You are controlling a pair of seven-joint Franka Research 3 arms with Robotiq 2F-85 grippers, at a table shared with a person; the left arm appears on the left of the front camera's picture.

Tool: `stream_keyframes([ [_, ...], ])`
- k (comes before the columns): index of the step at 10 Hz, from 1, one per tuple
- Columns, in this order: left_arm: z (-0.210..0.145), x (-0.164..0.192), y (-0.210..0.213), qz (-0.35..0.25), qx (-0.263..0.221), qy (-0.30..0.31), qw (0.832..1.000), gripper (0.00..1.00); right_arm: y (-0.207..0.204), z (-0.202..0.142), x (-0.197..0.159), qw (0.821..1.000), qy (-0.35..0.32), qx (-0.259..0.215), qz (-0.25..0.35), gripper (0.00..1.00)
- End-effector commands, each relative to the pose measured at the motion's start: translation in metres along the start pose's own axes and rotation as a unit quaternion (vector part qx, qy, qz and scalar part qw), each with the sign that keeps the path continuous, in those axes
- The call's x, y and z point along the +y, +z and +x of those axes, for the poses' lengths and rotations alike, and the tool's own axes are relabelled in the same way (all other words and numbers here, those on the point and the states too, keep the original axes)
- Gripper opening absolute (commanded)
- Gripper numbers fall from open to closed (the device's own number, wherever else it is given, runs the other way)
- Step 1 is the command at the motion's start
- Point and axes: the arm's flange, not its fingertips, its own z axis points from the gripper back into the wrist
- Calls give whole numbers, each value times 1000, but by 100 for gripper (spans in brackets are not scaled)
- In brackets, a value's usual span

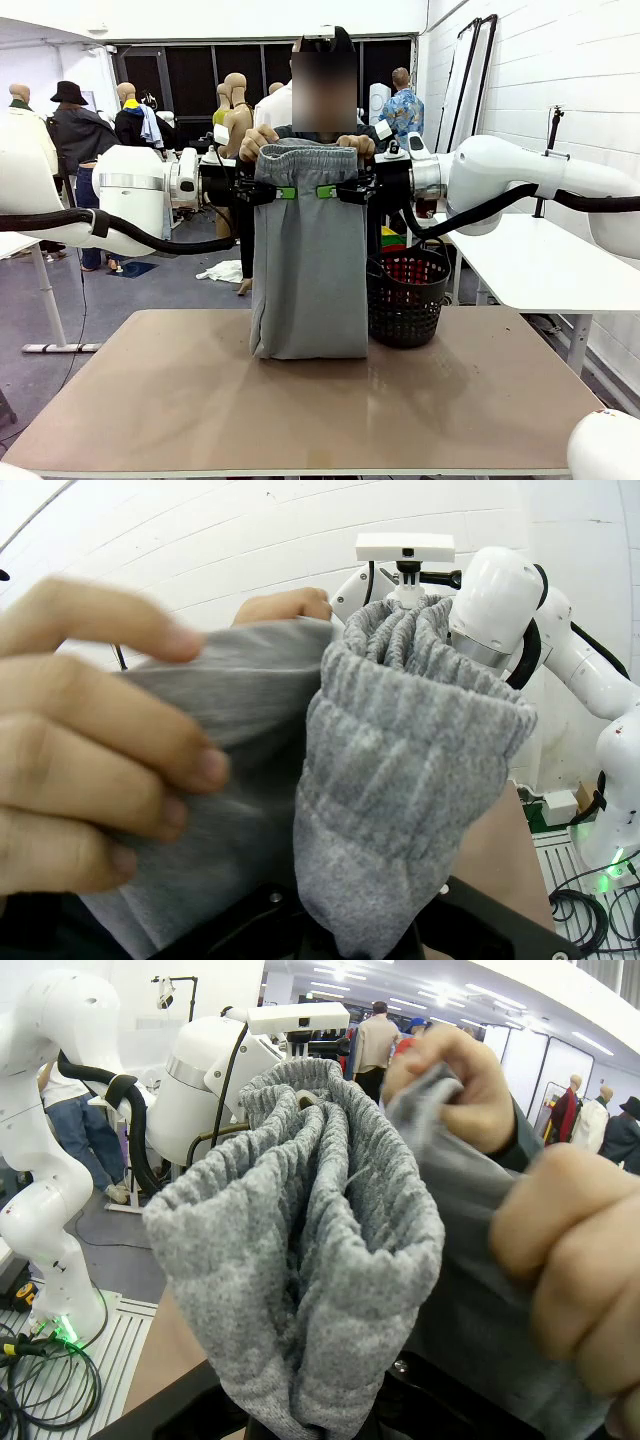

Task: Fold the training pants.
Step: Release the ends of the Training pants and then grab the overlapped ends.

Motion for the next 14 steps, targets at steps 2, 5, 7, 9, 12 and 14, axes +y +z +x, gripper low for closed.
stream_keyframes([
  [2,4,-3,1,4,1,-2,1000,0,-2,2,2,1000,7,0,-1,0],
  [5,4,-3,1,4,1,-2,1000,0,-2,2,2,1000,7,0,-1,0],
  [7,4,-3,1,4,1,-2,1000,0,-2,2,2,1000,7,0,-1,0],
  [9,4,-3,1,4,1,-2,1000,0,-2,2,2,1000,7,0,-1,0],
  [12,4,-3,1,4,1,-2,1000,0,-2,2,2,1000,7,0,-1,0],
  [14,4,-3,1,4,1,-2,1000,0,-2,2,2,1000,7,0,-1,0],
])
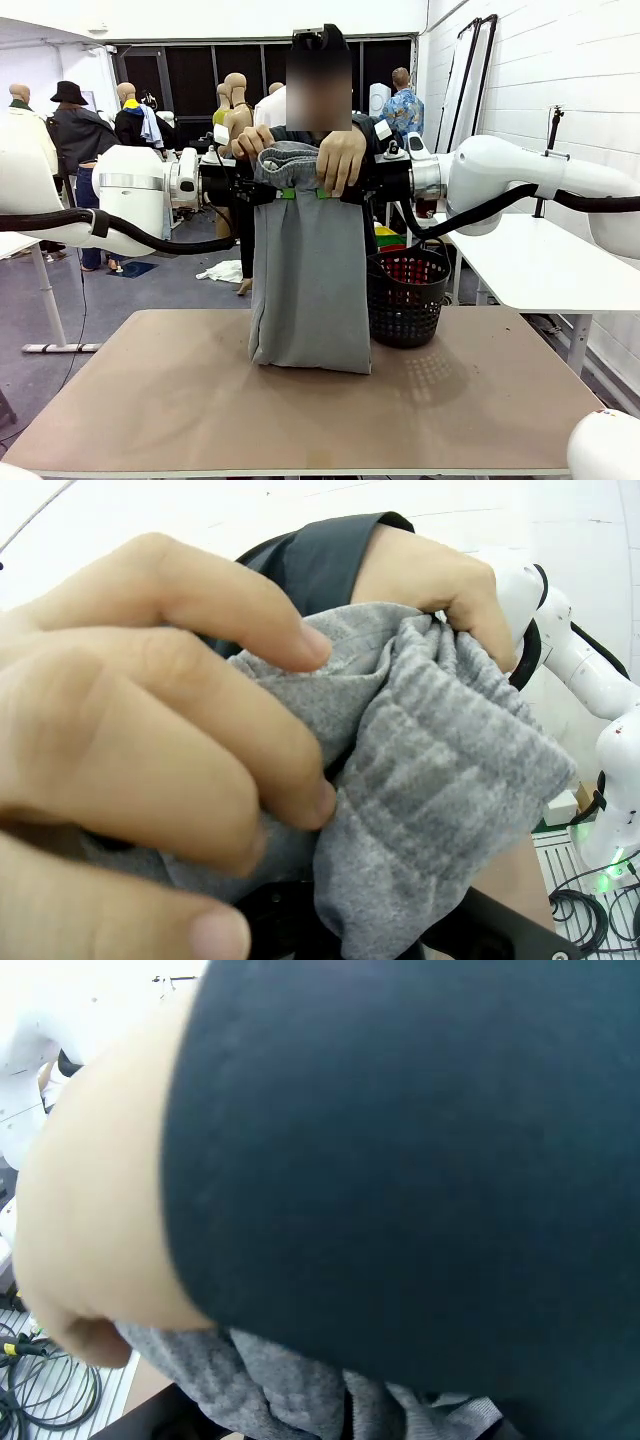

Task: Fold the training pants.
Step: Release the ends of the Training pants and then grab the overlapped ends.

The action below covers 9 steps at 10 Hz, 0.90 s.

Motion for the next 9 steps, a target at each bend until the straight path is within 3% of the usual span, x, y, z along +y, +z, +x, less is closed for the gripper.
stream_keyframes([
  [1,4,-3,1,4,1,-2,1000,0,-1,3,2,1000,7,0,-2,0],
  [9,4,-3,1,4,1,-2,1000,0,-1,3,2,1000,7,0,-2,0],
])
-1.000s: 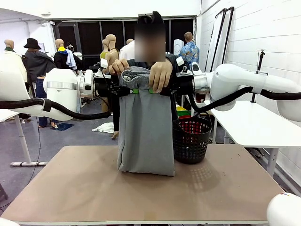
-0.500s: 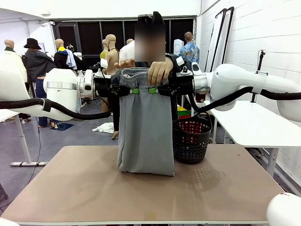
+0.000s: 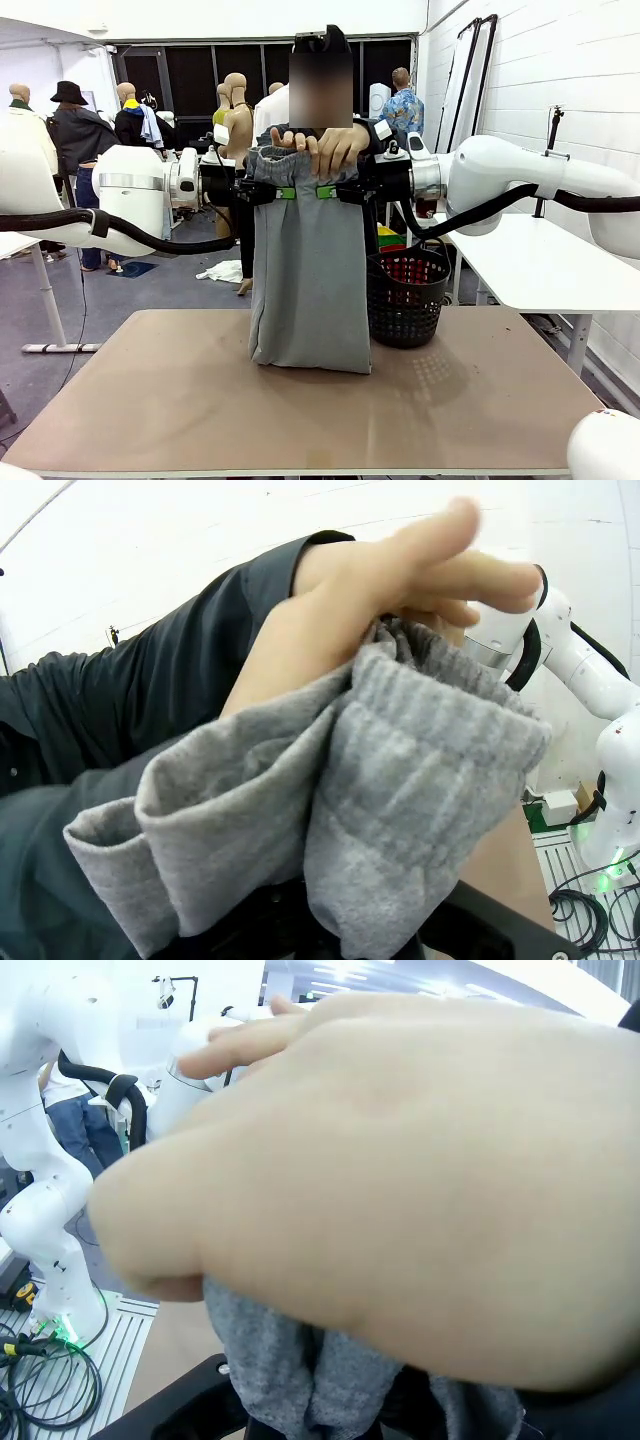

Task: Fold the training pants.
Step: Release the ends of the Training pants and then grab the overlapped ends.

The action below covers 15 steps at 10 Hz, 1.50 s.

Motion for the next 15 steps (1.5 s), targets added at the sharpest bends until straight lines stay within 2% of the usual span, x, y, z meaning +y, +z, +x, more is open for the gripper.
stream_keyframes([
  [1,4,-3,1,4,1,-2,1000,0,-1,3,2,1000,7,0,-2,0],
  [15,4,-3,1,4,1,-2,1000,0,-1,3,2,1000,7,0,-2,0],
])
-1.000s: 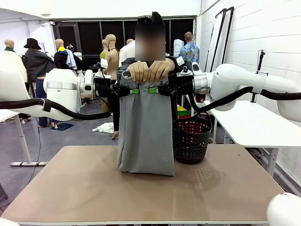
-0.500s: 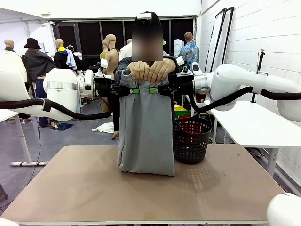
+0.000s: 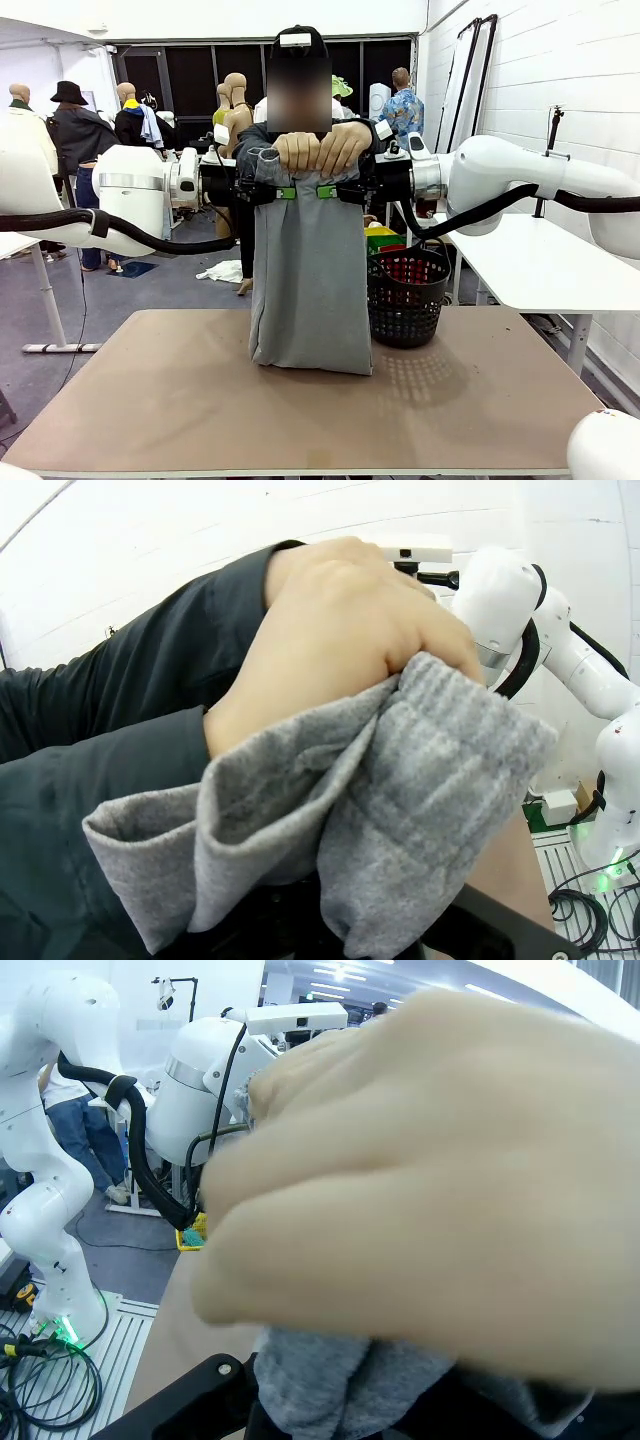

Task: Fold the training pants.
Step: Release the ends of the Training pants and then grab the overlapped ends.

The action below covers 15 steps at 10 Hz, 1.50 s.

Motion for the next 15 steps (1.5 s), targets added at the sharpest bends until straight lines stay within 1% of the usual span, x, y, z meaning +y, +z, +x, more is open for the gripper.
stream_keyframes([
  [1,3,-2,1,5,1,-1,1000,0,-2,3,2,1000,8,1,-2,0],
  [15,3,-2,1,5,1,-1,1000,0,-2,3,2,1000,8,1,-2,0],
])
